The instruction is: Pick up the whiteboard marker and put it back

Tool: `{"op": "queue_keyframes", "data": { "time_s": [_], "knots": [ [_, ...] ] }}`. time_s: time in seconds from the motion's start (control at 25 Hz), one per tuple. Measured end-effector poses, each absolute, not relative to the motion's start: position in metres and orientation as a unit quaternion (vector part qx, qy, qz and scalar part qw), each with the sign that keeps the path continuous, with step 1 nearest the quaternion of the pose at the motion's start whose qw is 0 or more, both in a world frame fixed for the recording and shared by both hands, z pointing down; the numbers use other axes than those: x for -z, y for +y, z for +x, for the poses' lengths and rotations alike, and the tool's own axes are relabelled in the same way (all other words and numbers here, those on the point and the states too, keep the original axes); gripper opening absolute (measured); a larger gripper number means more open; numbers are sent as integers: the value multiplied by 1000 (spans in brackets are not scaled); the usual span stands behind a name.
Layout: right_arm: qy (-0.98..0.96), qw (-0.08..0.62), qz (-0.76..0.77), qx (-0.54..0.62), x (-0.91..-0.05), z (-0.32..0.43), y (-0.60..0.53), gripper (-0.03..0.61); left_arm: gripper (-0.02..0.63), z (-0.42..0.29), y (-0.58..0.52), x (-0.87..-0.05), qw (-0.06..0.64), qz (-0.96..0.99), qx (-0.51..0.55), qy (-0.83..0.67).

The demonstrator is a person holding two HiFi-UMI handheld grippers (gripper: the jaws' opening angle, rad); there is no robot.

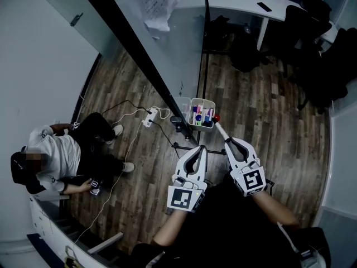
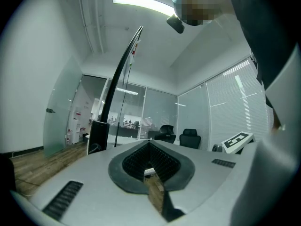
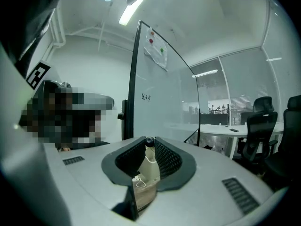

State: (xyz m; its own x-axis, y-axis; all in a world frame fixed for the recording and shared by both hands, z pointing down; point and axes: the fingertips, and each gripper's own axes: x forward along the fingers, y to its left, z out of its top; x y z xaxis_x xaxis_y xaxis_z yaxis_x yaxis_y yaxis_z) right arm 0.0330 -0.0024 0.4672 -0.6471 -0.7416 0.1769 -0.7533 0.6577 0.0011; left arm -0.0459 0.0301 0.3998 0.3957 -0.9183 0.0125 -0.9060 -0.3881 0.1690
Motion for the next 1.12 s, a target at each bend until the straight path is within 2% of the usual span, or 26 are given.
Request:
{"op": "queue_keyframes", "data": {
  "time_s": [0.28,0.64,0.92,1.12],
  "knots": [
    [-916,37,399,-35,-451,35,19,74,2,-41,35,-400,72,838,40,-539],
    [-915,24,402,-20,-442,39,21,74,2,-43,38,-397,68,835,45,-544],
    [-916,22,399,-27,-439,43,19,74,2,-38,38,-397,56,836,36,-545],
    [-917,54,393,-38,-441,46,11,74,2,-38,32,-399,67,827,32,-557]
  ]
}}
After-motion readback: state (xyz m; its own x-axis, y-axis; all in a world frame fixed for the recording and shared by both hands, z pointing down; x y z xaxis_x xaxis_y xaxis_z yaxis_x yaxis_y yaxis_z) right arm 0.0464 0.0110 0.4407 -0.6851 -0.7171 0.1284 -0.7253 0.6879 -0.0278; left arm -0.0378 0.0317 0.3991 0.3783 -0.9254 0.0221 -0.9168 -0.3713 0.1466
